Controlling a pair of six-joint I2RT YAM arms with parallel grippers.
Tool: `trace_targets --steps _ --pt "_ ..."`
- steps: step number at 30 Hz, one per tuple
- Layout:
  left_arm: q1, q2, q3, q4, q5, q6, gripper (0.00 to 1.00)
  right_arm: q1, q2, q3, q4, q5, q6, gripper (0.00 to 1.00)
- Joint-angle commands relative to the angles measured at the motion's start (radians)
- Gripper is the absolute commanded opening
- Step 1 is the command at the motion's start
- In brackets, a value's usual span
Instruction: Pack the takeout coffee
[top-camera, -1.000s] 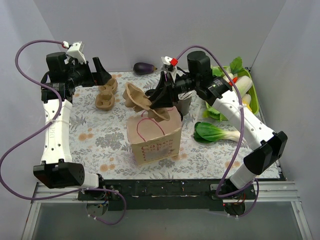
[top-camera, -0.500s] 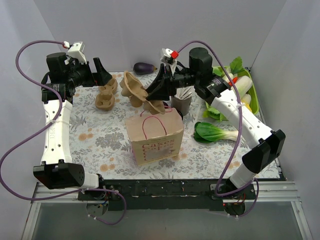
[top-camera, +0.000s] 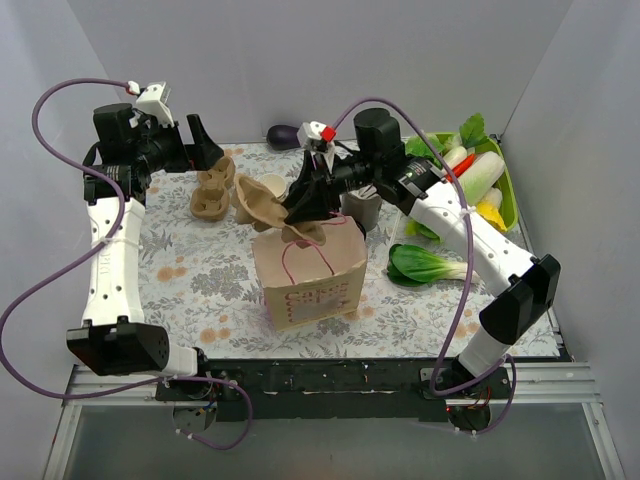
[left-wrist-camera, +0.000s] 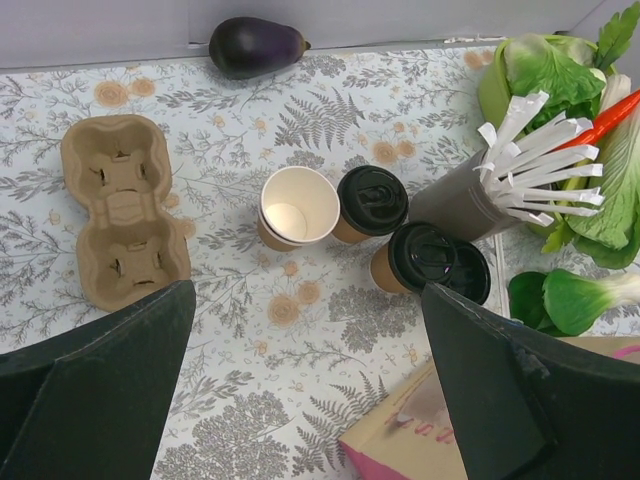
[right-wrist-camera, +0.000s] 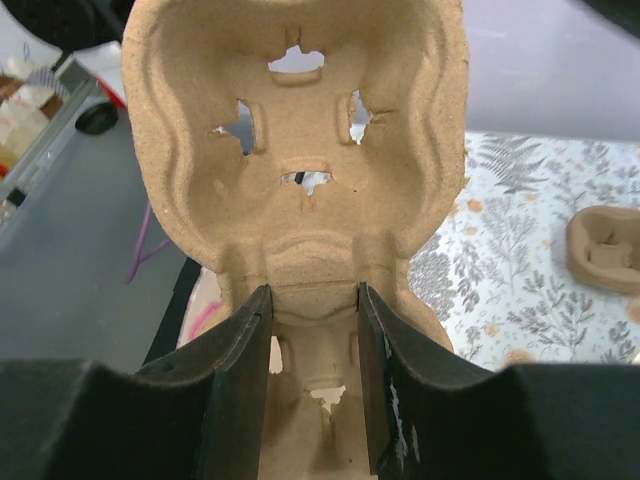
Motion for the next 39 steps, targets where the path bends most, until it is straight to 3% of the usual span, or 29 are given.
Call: trace_targets --steps 1,7,22,39 --pt "-0.002 0.053 0.088 -0.01 -0.014 0.025 0.98 0.039 -0.057 -0.003 -0.191 0.02 -0.187 0.01" --pt "-0.002 0.09 0.101 0.01 0.035 0.01 0.98 0.036 -0.095 -0.04 -0.246 0.092 -0.223 0.01" --pt "-0.002 0.097 0.065 0.057 0.049 -0.011 0.98 0.068 -0.241 -0.086 -0.365 0.235 -0.552 0.01" --pt "-0.002 0.082 0.036 0.064 0.058 -0.007 0.98 0.093 -0.227 -0.06 -0.486 0.27 -0.549 0.01"
